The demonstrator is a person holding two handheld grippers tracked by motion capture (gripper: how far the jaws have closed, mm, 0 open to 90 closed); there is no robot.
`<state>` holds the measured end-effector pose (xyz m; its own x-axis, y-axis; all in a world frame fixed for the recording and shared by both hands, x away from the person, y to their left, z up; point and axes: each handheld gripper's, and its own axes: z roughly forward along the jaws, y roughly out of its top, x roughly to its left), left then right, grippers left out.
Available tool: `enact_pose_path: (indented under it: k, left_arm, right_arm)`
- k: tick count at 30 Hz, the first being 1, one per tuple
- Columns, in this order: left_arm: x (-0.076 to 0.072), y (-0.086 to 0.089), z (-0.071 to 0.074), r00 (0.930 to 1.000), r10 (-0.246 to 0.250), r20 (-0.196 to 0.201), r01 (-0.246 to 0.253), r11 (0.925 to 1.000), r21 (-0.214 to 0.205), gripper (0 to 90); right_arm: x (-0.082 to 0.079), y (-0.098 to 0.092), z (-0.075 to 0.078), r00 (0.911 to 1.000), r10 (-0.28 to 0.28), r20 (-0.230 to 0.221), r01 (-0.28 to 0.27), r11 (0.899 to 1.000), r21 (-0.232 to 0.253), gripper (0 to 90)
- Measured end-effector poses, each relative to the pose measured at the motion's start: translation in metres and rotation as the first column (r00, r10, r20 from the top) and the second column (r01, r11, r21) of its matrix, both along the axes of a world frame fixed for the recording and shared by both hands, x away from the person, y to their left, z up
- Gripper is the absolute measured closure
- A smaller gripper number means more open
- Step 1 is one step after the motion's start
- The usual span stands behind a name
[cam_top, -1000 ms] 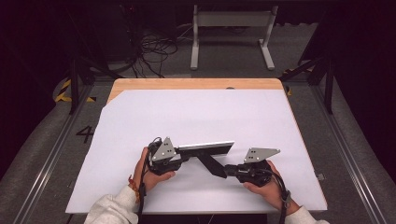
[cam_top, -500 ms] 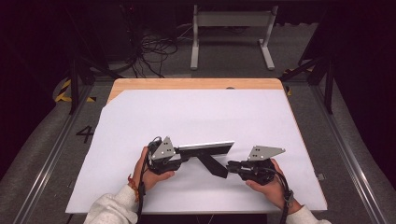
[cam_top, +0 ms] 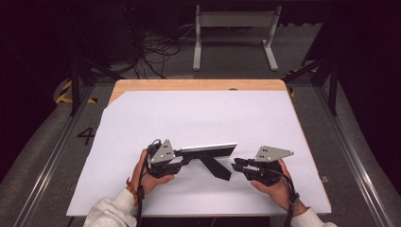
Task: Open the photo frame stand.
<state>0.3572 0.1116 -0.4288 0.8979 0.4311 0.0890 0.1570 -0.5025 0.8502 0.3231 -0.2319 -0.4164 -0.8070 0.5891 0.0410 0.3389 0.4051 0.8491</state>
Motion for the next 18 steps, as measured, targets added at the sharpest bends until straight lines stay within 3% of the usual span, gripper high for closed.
enact_pose_path:
  k: [6, 7, 18]
  left_arm:
    - [-0.001, 0.003, 0.001, 1.0, 0.0, -0.003, 0.0, 1.0, -0.003, 67.2]
    - [-0.001, 0.003, 0.001, 1.0, -0.003, -0.003, 0.003, 1.0, -0.003, 67.2]
    - [-0.001, 0.003, 0.003, 1.0, -0.007, -0.002, 0.007, 0.9998, -0.018, 65.7]
  right_arm:
    - [-0.003, -0.001, 0.006, 0.9962, -0.038, 0.078, 0.039, 0.999, -0.012, 76.6]
    - [-0.004, -0.001, 0.008, 0.9928, -0.046, 0.11, 0.048, 0.999, -0.014, 78.4]
    - [-0.007, -0.001, 0.015, 0.9817, -0.07, 0.177, 0.071, 0.997, -0.001, 85.8]
